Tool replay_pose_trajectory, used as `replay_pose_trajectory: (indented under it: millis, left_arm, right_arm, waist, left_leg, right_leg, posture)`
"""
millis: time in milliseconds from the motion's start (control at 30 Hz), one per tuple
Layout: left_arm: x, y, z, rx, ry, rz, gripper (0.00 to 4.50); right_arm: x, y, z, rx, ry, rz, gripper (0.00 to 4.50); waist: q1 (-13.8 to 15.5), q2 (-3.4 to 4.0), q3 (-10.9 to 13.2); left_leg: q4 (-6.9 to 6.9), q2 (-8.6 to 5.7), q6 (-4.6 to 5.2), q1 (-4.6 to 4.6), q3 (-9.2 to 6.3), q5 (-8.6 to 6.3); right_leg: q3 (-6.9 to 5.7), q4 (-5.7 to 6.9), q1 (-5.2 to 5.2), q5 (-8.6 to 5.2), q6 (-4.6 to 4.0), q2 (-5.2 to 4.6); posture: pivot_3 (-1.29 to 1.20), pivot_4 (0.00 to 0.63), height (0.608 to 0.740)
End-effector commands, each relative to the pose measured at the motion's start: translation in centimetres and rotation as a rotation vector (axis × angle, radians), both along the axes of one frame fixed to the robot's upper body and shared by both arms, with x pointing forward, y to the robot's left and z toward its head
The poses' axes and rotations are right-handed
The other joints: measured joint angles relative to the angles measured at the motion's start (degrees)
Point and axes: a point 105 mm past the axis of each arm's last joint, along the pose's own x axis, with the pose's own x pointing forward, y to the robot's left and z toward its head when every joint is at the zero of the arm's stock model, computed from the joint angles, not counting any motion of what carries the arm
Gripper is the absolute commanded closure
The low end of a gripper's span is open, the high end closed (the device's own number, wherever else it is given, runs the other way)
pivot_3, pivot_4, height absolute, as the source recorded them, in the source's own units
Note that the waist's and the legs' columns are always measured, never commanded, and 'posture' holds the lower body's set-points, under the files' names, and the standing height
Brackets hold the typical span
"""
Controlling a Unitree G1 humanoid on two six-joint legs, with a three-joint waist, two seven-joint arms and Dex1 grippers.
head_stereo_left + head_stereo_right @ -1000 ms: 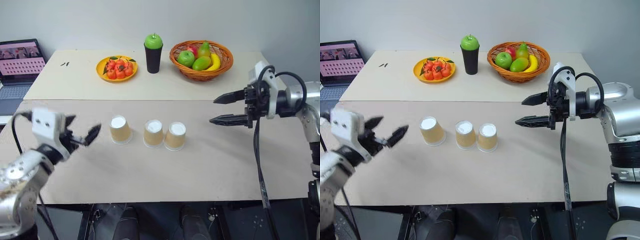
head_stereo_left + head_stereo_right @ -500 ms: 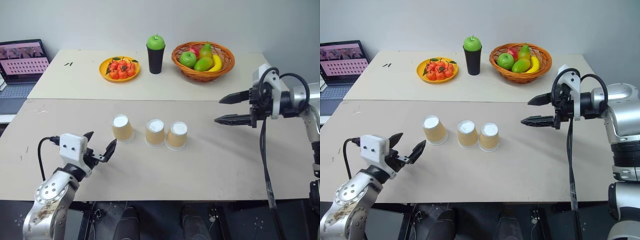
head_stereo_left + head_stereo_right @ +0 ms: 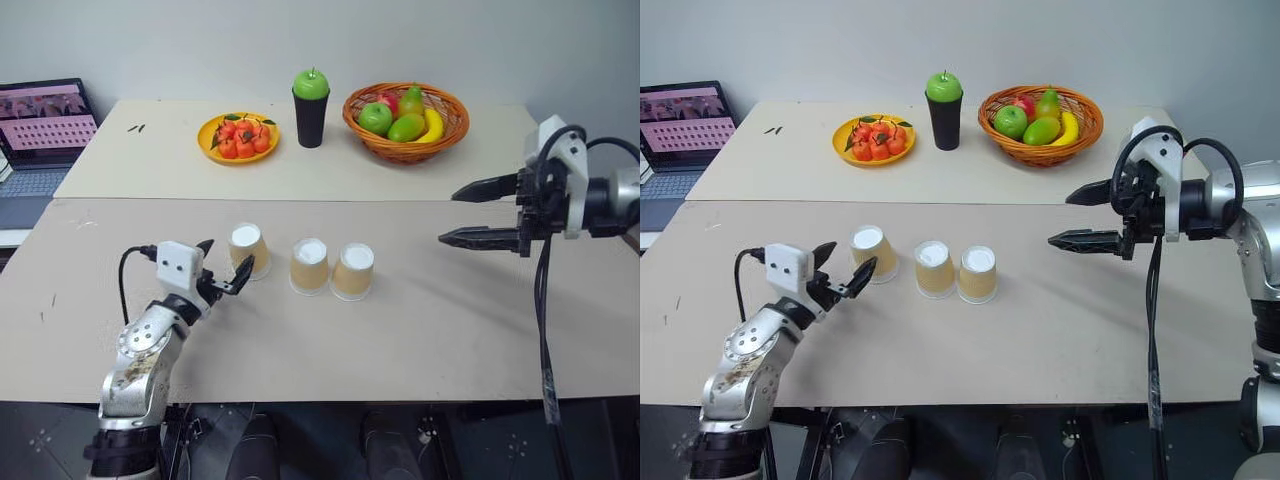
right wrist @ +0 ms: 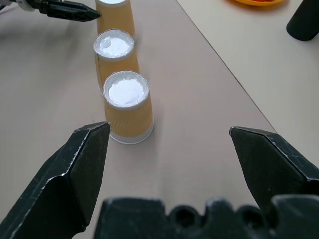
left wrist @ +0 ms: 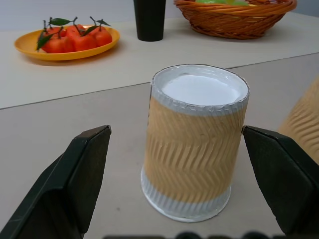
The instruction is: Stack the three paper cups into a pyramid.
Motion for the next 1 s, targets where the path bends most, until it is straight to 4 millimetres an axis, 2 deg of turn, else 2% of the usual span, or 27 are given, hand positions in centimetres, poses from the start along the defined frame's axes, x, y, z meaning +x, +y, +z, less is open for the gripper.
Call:
replay_pose_trajectory:
  millis: [33,567,633,667,767,1000]
  left_arm:
    - [0.7,-0.6,1.2,0.013,-0.065,-0.027,0.0]
    - [3.0,-2.3,2.6,0.025,-0.133,-0.092,0.0]
    - [3.1,-2.5,2.9,0.022,-0.141,-0.097,0.54]
    - [3.1,-2.5,3.0,0.025,-0.145,-0.099,0.65]
    - [3.1,-2.5,3.0,0.029,-0.144,-0.096,1.6]
    - [3.2,-2.1,3.5,0.021,-0.153,-0.082,1.6]
  right_arm:
    - [-0.7,0.4,1.9,0.008,-0.063,-0.011,0.01]
    - [-1.0,0.7,1.9,0.022,-0.059,-0.036,0.01]
    - [-1.1,0.6,1.7,0.024,-0.056,-0.038,0.0]
    - [-1.1,0.5,1.7,0.025,-0.054,-0.041,0.0]
    - [-1.1,0.2,1.5,0.025,-0.052,-0.046,0.0]
    - [-1.1,-0.6,1.1,0.027,-0.049,-0.057,0.0]
  waist:
    - [0.1,0.0,0.0]
    - [0.4,0.0,0.0]
    - [0.4,0.0,0.0]
    - [0.5,0.0,0.0]
    - [0.5,0.01,0.0]
    - [0.6,0.0,0.0]
  left_leg:
    - [0.0,0.0,0.0,-0.01,0.0,0.0]
    - [-0.02,0.0,-0.01,-0.02,-0.01,0.01]
    - [-0.02,-0.01,-0.01,-0.03,0.0,0.01]
    - [-0.03,-0.01,-0.01,-0.03,-0.01,0.01]
    - [-0.06,0.0,-0.01,-0.03,-0.01,0.01]
    - [-0.04,-0.01,-0.01,-0.03,-0.01,0.01]
  right_leg:
    - [0.0,0.0,-0.01,0.0,0.01,0.0]
    - [0.0,-0.02,0.0,0.0,0.03,0.0]
    - [0.0,-0.03,0.01,0.0,0.03,0.0]
    - [0.0,-0.03,0.0,0.0,0.03,0.0]
    - [0.0,-0.03,0.0,0.01,0.01,0.0]
    - [0.0,-0.03,0.0,-0.01,0.05,0.0]
  posture:
    - [0.0,0.15,0.737]
    - [0.0,0.15,0.737]
    - [0.0,0.15,0.737]
    - [0.0,0.15,0.737]
    - [0.0,0.15,0.737]
    - [0.0,0.15,0.737]
